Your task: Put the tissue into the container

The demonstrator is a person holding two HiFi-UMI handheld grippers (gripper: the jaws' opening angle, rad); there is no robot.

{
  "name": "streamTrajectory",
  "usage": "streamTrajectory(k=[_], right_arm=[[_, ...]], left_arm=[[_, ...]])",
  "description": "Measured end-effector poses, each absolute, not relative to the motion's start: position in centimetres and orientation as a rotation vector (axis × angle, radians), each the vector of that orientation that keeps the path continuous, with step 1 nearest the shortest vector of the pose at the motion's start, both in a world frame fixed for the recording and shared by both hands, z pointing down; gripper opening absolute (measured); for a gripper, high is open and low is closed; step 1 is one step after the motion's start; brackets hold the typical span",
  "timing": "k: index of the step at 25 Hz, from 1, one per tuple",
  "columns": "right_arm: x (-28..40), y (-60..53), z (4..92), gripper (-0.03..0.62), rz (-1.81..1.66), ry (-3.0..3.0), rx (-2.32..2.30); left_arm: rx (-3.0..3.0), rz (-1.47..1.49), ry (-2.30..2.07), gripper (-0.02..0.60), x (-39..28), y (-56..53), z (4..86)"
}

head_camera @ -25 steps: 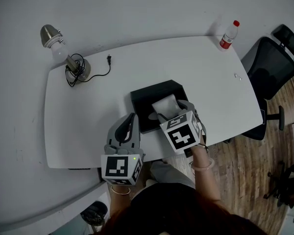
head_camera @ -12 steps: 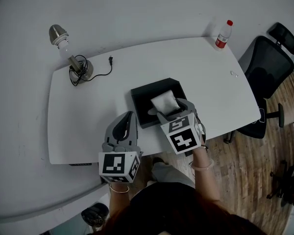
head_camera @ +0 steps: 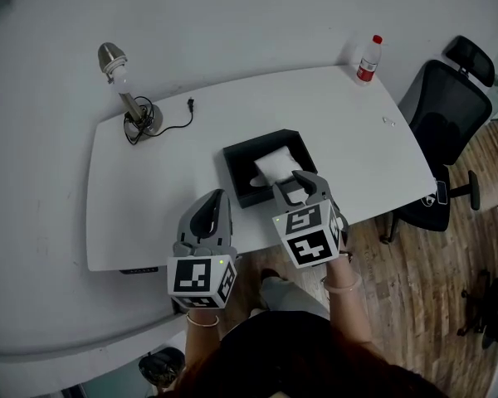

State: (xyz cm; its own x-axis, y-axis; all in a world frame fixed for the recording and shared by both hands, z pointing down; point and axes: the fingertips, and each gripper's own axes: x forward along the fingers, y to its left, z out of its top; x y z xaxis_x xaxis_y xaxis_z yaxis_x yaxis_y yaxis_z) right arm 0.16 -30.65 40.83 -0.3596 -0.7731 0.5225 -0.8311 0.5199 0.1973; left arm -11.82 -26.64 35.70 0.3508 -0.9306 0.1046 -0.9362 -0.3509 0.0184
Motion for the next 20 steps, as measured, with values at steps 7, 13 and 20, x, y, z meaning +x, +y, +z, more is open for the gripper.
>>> streamTrajectory(k=[7,13,20], right_arm=[[-0.1,-27.3,39.1,0.101,0.067,-2.227,1.356],[0.1,-24.4,37.5,0.086,0.029,-2.242,1.394],[0.1,-21.1,35.9,0.055,-0.034,-2.256,1.430]], left_arm=[[2.546,0.091,-1.748,0.029,-11.9,-23.5,34.8],[2.568,0.069,-1.749,0.029,-12.0,-20.9,33.8],[2.597,0.046,-1.738,0.029,-11.7,-17.9,33.2]])
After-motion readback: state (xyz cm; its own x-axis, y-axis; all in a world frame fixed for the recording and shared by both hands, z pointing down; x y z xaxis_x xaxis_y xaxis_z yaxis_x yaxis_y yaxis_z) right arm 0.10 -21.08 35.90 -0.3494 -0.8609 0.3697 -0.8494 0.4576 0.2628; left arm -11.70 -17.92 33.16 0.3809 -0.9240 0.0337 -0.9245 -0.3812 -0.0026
